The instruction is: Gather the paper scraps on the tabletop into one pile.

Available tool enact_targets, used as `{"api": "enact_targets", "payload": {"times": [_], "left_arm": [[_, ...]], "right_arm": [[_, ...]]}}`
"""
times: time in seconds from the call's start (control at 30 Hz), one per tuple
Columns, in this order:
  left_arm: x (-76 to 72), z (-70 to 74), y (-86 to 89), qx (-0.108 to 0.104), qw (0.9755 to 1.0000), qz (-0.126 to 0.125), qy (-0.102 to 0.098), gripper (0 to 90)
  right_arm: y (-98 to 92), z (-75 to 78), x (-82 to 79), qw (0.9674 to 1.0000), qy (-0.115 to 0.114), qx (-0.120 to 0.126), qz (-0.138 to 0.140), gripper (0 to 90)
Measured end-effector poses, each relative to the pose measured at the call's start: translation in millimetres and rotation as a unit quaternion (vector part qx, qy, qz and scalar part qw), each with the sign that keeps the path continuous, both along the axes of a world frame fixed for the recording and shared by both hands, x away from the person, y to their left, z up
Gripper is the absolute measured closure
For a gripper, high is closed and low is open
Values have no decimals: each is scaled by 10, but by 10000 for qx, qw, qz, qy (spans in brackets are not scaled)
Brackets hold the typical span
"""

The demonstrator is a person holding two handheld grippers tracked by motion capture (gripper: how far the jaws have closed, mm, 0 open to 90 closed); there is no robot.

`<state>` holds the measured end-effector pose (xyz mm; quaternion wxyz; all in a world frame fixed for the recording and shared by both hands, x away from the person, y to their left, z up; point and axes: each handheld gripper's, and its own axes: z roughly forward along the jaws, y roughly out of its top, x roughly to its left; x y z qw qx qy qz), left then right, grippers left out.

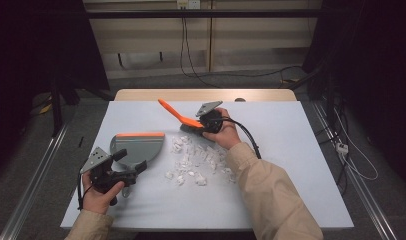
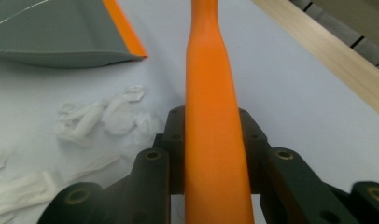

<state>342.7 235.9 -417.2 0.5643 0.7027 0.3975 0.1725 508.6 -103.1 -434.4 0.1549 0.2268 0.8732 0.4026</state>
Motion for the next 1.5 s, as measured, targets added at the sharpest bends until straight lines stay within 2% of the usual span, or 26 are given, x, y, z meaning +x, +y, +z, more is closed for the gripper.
{"api": "enact_targets", "payload": {"times": [0.17, 0.27, 0.37, 0.47, 0.57, 0.8, 0.87, 0.93, 1.03, 1.17, 1.37, 1.43, 1.5], "left_arm": [[-3, 0, -2, -7, 10000, 2, 0, 57], [-9, 2, -13, -24, 10000, 3, -5, 58], [-11, 2, -17, -6, 10000, 1, -4, 58], [-16, 7, -18, 1, 10000, 4, -12, 57], [-16, 8, -17, -14, 10000, 15, -17, 58], [-7, -4, -19, 9, 10000, -3, 7, 58], [-7, -4, -15, 4, 10000, 3, 9, 58], [-6, -3, -8, -1, 10000, 21, 5, 57], [-3, -3, 2, -30, 10000, 35, 5, 57], [-1, -11, 7, -33, 10000, 50, 16, 58], [-7, -19, -3, 35, 10000, 21, 22, 58], [-12, -17, -6, 11, 10000, 28, 20, 58], [-15, -14, -10, -3, 10000, 23, 17, 58]], "right_arm": [[-33, 31, -148, 9989, 169, -56, 425, 716], [-70, 67, -236, 9971, 330, -31, 679, 716], [-116, 143, -308, 9968, 277, -1, 750, 716], [-177, 241, -291, 9976, 186, 340, 569, 716], [-215, 274, -210, 9983, 75, 479, 335, 716], [-115, 100, -21, 9995, -259, 143, -109, 716], [-78, 49, 33, 9995, -220, 127, -203, 716], [-36, 13, 70, 9995, -211, 113, -182, 716], [31, -25, 58, 9998, -90, 145, 44, 716], [82, -11, -41, 9991, -119, 0, 406, 716], [74, 12, -230, 9956, -47, -6, 933, 716], [61, 17, -301, 9942, 46, 74, 1068, 716], [46, 30, -366, 9928, 33, -15, 1195, 716]]}}
